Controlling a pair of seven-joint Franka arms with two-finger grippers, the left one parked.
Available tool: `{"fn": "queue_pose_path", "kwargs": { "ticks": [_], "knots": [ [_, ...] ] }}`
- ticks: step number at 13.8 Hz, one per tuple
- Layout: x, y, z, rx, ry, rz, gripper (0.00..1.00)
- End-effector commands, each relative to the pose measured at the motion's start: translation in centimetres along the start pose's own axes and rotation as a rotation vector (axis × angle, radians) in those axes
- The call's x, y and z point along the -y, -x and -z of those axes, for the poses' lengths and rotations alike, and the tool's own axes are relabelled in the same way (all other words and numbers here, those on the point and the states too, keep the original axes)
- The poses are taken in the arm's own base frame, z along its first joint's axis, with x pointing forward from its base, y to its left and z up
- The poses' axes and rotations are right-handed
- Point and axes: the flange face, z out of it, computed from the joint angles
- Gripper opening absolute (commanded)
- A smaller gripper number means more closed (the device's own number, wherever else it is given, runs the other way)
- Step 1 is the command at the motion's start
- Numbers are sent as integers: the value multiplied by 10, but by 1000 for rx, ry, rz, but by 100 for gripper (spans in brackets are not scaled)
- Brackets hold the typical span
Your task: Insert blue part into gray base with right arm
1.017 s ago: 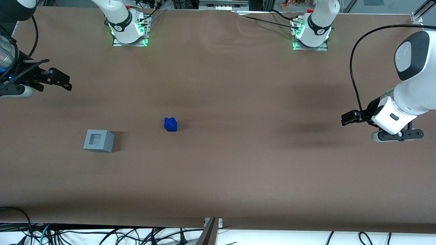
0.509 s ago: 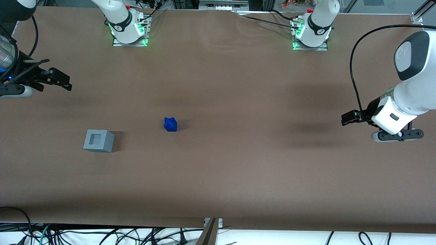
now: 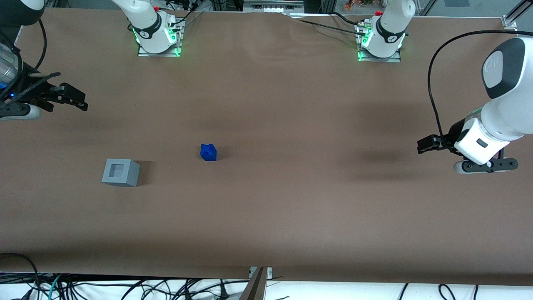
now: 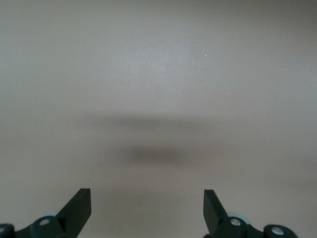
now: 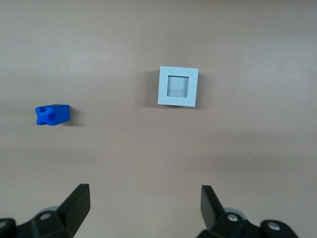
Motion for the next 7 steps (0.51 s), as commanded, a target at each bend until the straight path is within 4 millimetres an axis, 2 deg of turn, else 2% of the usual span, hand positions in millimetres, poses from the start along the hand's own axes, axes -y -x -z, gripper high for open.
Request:
{"fn": "queue_pose_path", "kwargs": {
  "ticks": [1,7],
  "knots": [
    [0,0,6,-5,15,16,99],
    [3,1,6,-4,15,22,99]
  ]
}}
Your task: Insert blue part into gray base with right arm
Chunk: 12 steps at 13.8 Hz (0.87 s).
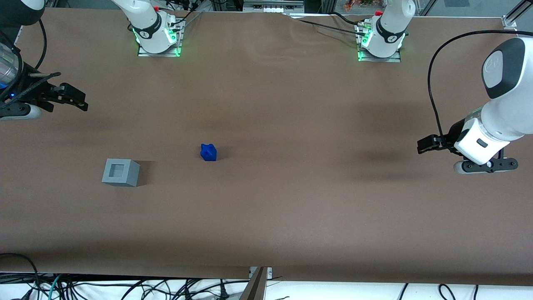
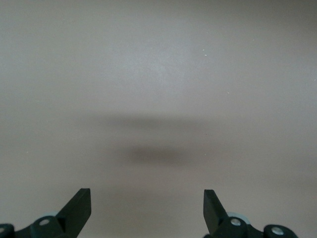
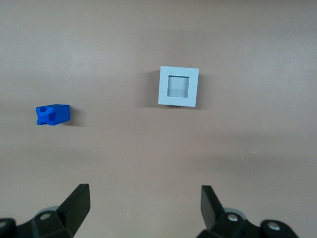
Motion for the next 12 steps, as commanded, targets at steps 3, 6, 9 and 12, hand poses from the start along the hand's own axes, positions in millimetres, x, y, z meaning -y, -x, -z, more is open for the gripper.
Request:
{"fn": "queue_pose_path", "kwargs": {
  "ticks": [3,6,9,12],
  "knots": [
    [15,0,6,-4,9,40,99],
    [82,-3,-19,52,19,147,99],
    [131,-15,-65,110,18,140,99],
    [179,-33,-132,107,26,53,99]
  ]
}}
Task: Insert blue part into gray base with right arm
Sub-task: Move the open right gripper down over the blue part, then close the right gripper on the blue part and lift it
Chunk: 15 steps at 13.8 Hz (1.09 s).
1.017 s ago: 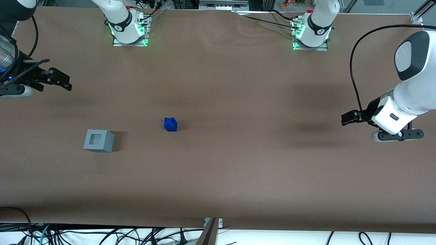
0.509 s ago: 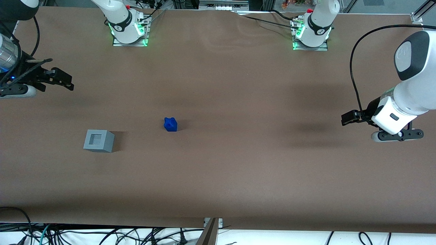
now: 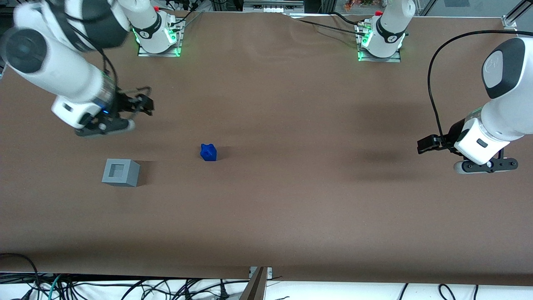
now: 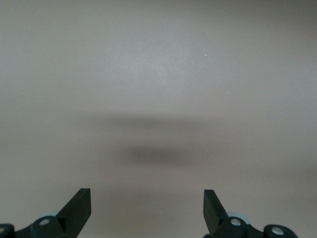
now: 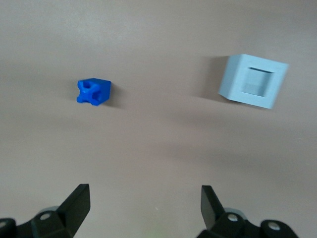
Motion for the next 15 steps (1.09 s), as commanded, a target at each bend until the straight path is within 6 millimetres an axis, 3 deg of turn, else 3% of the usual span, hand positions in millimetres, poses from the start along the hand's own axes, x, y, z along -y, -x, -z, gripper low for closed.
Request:
{"fn": "queue_pose_path", "kwargs": {
  "ticks": [1,3,6,9,11,15],
  "knots": [
    [33,-29,-54,-23,0,-104,99],
    [70,-41,-87,-57,-7,-164,99],
    [92,-57,-130,-93,-23,-210,99],
    [129,-45,-189,-124,-26,-209,99],
    [125,-33,-223,-156,-39,-208,99],
    [118,-31,-256,-151,-29,-207,99]
  ]
}}
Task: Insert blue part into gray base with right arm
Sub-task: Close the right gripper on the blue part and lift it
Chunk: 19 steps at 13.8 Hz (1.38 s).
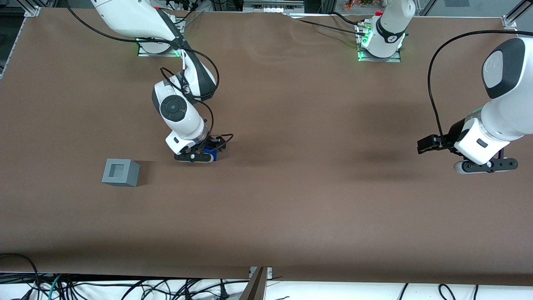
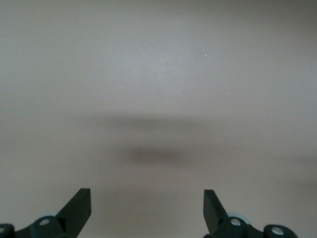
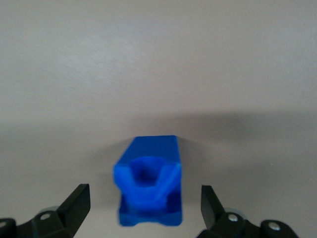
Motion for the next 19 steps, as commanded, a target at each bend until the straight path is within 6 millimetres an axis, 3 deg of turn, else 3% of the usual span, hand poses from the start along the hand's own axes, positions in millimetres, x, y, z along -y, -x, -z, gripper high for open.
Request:
{"fn": "queue_pose_path", "kwargs": {
  "ticks": [1,6,7,9,10,12,14,17,19],
  "knots": [
    [-4,0,-3,-14,9,-6,95],
    [-2,-7,-7,-39,-7,-10,92],
    [-2,-6,-14,-41,-7,-7,85],
    [-2,-6,-14,-41,-6,0,44],
    [-1,-7,-12,-44,-7,6,28],
    [-2,-12,-5,-69,22,56,20],
    [-6,-23,11,-47,49,50,20],
    [-20,-51,65,0,103,41,20],
    [-52,-75,105,12,132,6,20]
  ]
}}
